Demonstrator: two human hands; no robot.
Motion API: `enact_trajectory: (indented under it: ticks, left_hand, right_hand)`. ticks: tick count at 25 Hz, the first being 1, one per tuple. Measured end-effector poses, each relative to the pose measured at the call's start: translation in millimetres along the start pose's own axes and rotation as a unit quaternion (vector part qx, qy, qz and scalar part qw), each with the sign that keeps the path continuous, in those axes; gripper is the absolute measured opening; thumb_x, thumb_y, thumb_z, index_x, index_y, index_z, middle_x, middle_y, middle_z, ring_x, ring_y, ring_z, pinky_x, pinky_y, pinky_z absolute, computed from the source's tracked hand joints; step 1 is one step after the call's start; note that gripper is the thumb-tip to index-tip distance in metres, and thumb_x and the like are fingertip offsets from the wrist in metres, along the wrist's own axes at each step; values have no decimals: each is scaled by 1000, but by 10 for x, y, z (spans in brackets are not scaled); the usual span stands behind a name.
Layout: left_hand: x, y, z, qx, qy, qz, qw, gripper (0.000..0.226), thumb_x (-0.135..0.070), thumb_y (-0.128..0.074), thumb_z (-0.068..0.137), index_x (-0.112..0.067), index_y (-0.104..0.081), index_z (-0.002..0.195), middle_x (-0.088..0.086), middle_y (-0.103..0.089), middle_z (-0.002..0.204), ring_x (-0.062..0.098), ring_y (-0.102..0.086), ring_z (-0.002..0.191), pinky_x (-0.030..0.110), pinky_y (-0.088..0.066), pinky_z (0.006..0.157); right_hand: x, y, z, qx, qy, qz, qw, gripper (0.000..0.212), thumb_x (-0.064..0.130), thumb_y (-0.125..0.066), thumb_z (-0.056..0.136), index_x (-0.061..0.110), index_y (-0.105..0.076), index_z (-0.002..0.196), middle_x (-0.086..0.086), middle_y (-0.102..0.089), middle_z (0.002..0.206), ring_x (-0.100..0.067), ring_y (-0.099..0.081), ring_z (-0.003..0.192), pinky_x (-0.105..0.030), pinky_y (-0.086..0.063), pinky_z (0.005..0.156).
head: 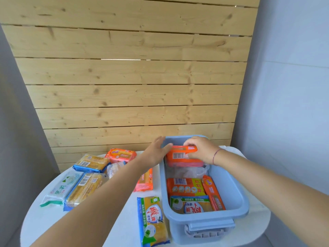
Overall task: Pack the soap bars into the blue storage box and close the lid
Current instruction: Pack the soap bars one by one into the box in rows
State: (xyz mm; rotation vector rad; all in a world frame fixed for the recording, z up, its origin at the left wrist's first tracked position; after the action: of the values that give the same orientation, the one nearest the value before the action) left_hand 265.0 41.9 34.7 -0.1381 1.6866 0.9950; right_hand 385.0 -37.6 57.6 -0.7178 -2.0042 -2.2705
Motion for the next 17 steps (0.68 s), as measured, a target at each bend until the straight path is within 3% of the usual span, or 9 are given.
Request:
enact_trajectory:
  ticks: [3,6,9,12,15,17]
  left_hand:
    - [106,-47,-3,0,-19,-21,1000,49,-22,-39,100,-11,-30,147,-10,-12,160,10,-20,144,7,-18,94]
    - [184,-19,64,-8,-25,-53,998,47,-16,-34,100,-15,-31,147,-11,-14,159,8,-15,145,11,-17,100]
    - [182,-78,7,-2,-53,-40,998,48,-16,-31,100,-17,-26,148,-12,-11,159,6,-12,145,13,-16,104]
    - [202,-42,-38,-4,-48,-92,995,49,-17,-30,100,-23,-26,148,-13,-17,157,6,-14,145,18,-17,109]
    - [560,83,-297,-117,31,-176,977,52,-19,-37,96,-28,-29,146,-9,-32,152,12,-26,141,29,-23,111]
    - [897,85,-698,-219,114,-62,967,57,-21,-49,88,-23,-32,142,2,-36,149,21,-32,138,40,-30,113]
  right_hand:
    - [104,-191,139,-15,24,-119,993,39,44,-70,74,29,-65,110,3,-37,97,-19,-41,106,-34,-39,88]
    - [70,-265,237,-11,16,-108,994,38,38,-76,70,20,-57,98,2,-37,97,-20,-42,100,-35,-44,75]
    - [-16,-266,313,-1,-7,-109,994,50,40,-80,64,19,-41,87,1,-37,96,-20,-41,87,-36,-42,74]
    - [-51,-323,320,32,-32,-128,991,48,46,-78,65,16,-45,83,-2,-38,98,-23,-46,92,-38,-46,77]
    - [-32,-325,268,33,-32,-132,990,46,48,-76,67,16,-46,82,-2,-38,97,-25,-47,99,-39,-46,79]
    - [-5,-275,225,18,-25,-133,991,44,49,-74,68,19,-46,82,-1,-38,98,-25,-46,104,-38,-45,83]
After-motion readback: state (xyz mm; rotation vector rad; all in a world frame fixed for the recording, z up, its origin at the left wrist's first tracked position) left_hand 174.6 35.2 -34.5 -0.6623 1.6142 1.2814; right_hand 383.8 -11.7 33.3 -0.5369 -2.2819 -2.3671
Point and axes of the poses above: each hand's wrist, its own z-axis towards the middle knuckle, its own y-axis out of the back of the hand, x = y × z, the point moved 9 cm from there along z, towards the middle knuckle
